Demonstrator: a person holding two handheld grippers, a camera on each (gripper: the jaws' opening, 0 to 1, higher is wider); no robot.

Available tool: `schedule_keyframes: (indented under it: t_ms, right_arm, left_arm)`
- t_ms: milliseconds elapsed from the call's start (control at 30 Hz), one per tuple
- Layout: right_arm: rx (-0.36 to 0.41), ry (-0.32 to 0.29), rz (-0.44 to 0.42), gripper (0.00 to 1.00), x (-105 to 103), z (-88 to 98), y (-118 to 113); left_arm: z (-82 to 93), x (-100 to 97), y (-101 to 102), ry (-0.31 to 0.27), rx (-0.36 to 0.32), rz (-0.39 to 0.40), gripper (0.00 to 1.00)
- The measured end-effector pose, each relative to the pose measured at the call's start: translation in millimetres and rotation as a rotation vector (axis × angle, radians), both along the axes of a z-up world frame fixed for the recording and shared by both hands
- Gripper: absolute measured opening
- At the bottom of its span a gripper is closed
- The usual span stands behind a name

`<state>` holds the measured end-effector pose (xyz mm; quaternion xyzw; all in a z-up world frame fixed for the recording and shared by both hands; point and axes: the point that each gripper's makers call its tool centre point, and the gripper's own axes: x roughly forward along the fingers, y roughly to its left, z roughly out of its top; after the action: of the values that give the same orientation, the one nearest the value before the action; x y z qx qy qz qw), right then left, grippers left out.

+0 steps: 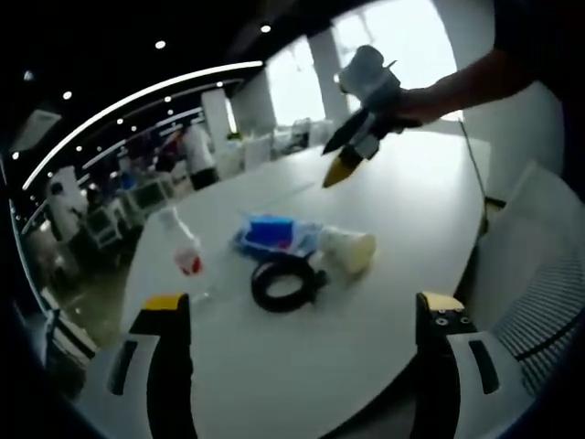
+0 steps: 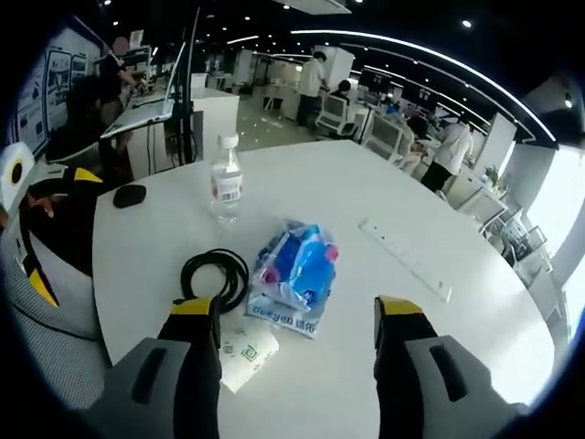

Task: Arrange the tabletop items into an orderly group along one side of the table until the central work area is clear of visible clutter.

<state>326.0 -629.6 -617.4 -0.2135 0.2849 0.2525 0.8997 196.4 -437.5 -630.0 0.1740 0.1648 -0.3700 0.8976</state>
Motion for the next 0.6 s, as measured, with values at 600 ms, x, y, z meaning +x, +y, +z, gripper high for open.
schedule_keyframes:
  t_ms: [600]
  right_arm:
    - [-0.011,0.028,-0.014,0.64,34,-23.6,11]
  left_arm:
    - [-1.1,-0.8,-3,0.006,0.000,-0.014,0.97]
